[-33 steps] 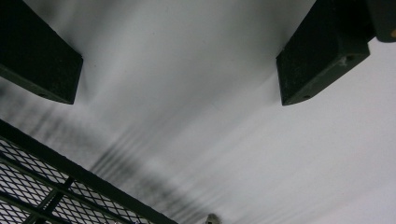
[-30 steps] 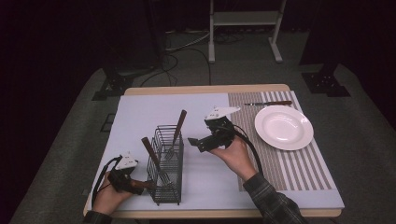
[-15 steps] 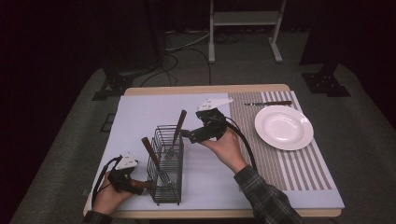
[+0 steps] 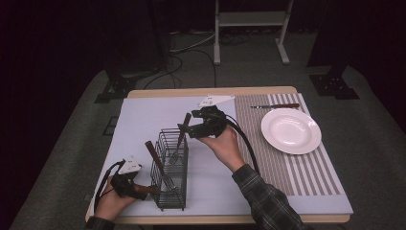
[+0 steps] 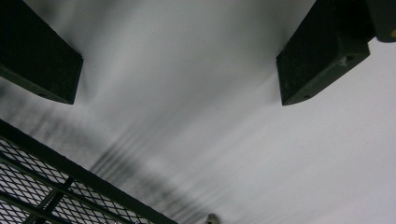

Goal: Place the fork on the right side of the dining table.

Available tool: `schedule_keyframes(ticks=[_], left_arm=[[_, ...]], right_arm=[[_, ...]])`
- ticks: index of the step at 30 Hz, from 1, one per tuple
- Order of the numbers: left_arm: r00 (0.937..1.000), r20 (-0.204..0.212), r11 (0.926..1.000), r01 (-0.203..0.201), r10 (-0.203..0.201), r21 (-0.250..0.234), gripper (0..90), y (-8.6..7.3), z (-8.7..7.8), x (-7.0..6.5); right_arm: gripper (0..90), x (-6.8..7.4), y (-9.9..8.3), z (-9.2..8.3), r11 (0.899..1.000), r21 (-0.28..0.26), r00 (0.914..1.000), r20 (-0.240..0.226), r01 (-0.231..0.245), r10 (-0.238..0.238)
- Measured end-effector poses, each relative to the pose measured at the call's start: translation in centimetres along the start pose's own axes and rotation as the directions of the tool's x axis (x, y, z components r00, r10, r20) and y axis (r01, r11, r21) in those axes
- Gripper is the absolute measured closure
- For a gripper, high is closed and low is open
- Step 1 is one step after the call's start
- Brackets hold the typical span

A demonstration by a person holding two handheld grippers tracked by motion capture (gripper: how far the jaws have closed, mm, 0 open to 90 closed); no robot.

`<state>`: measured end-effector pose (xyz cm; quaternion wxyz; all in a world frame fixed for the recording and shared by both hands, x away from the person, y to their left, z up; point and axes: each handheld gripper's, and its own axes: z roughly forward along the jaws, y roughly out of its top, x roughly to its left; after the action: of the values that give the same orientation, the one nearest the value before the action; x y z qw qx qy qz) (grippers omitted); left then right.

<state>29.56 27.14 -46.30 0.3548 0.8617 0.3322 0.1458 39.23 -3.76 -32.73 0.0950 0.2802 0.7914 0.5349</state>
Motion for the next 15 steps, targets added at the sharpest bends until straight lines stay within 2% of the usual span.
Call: schedule_keyframes(ticks=[7, 8, 11, 12, 15], left_arm=[[1.0000, 0.002, 1.0000, -0.003, 0.003, 0.005, 0.0, 0.01, -0.03, 0.02], [1.0000, 0.002, 1.0000, -0.003, 0.003, 0.005, 0.0, 0.01, -0.03, 0.02], [1.0000, 0.001, 1.0000, -0.002, 0.002, 0.004, 0.0, 0.01, -0.03, 0.02], [1.0000, 0.001, 1.0000, -0.002, 0.002, 0.003, 0.0, 0.01, -0.02, 0.01], [1.0000, 0.002, 1.0000, -0.002, 0.002, 0.005, 0.0, 0.02, -0.04, 0.02]], right_arm=[[44.5, -0.10, 0.04, 0.29, 0.999, -0.034, 0.9999, -0.006, -0.009, 0.009], [49.8, -0.19, 0.05, 0.31, 0.999, -0.042, 0.9998, -0.008, -0.020, 0.020], [52.8, -0.27, 0.06, 0.32, 0.999, -0.048, 0.9997, -0.010, -0.023, 0.022], [58.8, -0.35, 0.06, 0.30, 0.998, -0.054, 0.9995, -0.013, -0.028, 0.028], [61.0, -0.37, 0.07, 0.28, 0.998, -0.060, 0.9996, -0.008, -0.026, 0.026]])
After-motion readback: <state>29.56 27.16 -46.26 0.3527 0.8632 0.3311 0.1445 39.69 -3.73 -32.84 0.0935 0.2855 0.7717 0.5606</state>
